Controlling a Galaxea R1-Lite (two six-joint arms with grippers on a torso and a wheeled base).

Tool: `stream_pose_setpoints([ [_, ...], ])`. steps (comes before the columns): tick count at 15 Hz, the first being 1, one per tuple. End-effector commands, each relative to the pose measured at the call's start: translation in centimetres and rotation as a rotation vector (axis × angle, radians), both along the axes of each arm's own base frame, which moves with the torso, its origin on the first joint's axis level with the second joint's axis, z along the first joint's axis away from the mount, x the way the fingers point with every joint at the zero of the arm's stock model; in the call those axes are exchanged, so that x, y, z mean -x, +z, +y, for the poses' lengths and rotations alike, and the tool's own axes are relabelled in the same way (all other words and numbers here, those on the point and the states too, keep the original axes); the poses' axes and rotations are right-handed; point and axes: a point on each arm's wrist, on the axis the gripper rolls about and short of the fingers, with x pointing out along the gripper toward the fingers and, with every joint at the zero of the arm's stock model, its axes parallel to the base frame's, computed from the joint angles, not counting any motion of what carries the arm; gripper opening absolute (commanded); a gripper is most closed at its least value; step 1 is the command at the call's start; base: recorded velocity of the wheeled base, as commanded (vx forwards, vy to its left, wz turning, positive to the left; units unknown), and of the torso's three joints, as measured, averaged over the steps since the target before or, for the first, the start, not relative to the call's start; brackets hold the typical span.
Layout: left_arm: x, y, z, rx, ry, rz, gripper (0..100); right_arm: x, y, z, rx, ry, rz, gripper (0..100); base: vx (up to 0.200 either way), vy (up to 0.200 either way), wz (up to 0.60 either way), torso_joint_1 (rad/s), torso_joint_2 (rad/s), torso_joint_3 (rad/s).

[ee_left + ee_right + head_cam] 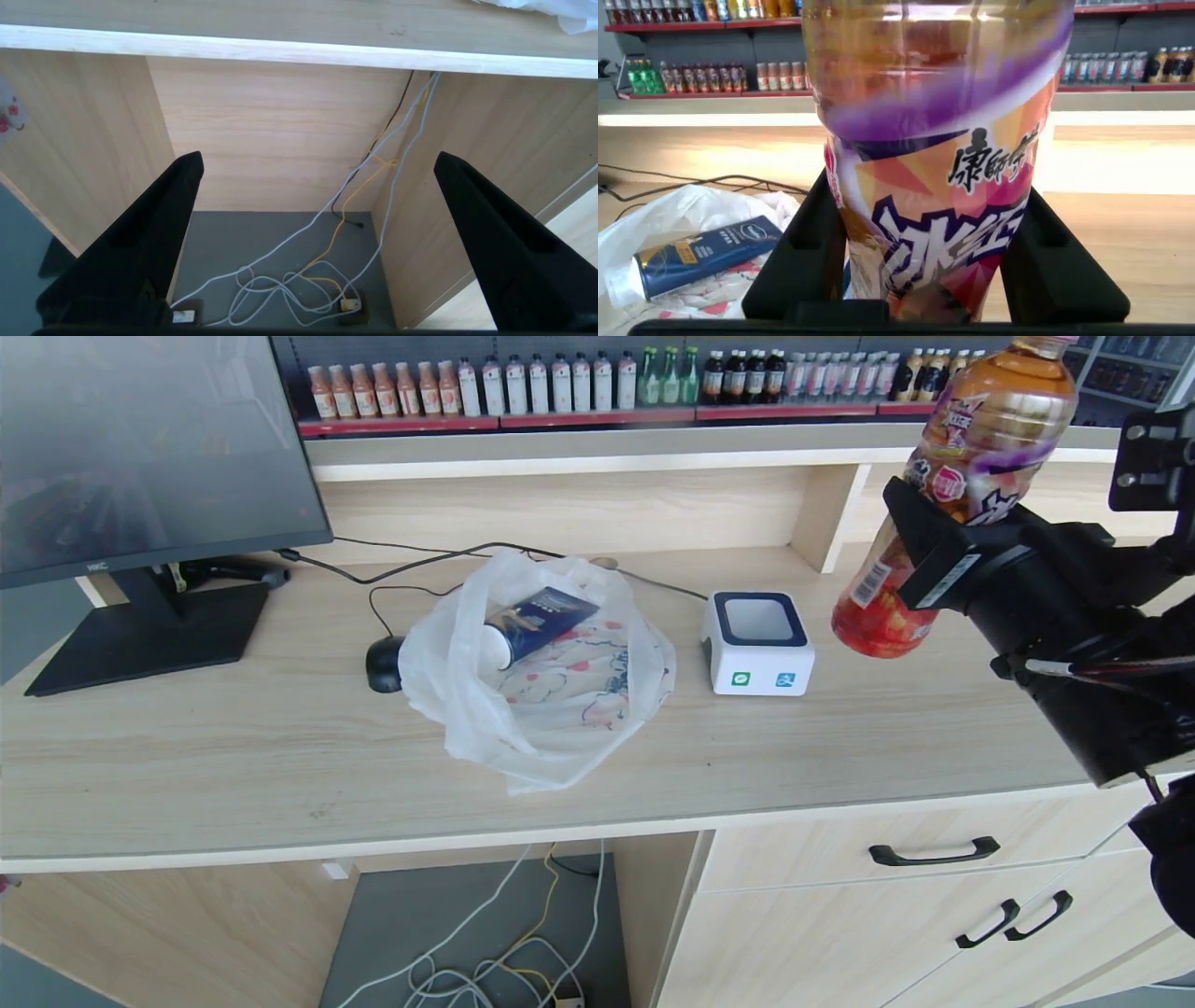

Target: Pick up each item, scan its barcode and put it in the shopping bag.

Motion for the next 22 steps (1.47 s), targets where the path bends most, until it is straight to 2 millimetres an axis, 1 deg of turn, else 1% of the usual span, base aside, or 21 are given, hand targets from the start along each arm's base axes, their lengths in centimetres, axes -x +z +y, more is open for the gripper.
stream_pose_setpoints([
  [1,0.0,0.0,0.0,-0.001,0.002,0.0,100,-0.1,0.0,0.1,-0.002,0.006,0.012,0,0.0,0.0,0.0,0.0,0.0,0.0],
  [4,0.0,0.0,0.0,-0.001,0.001,0.0,100,0.5,-0.2,1.1,-0.019,0.057,0.024,0,0.0,0.0,0.0,0.0,0.0,0.0],
  [10,0.0,0.0,0.0,0.0,0.002,0.002,100,0.5,0.2,1.0,-0.039,0.058,-0.002,0,0.0,0.2,0.0,0.001,0.0,0.001],
  [13,0.0,0.0,0.0,0.002,0.002,0.002,100,0.7,0.4,0.6,-0.043,0.05,-0.011,0,0.0,0.2,0.0,0.004,0.0,0.002],
  [18,0.0,0.0,0.0,0.0,0.001,0.0,100,0.8,0.3,0.6,-0.043,0.05,-0.012,0,0.0,0.2,0.0,0.001,0.0,0.001],
  [22,0.0,0.0,0.0,-0.001,0.001,0.0,100,0.9,0.5,0.4,-0.048,0.05,-0.025,0,0.0,0.0,0.0,0.0,0.0,0.0],
])
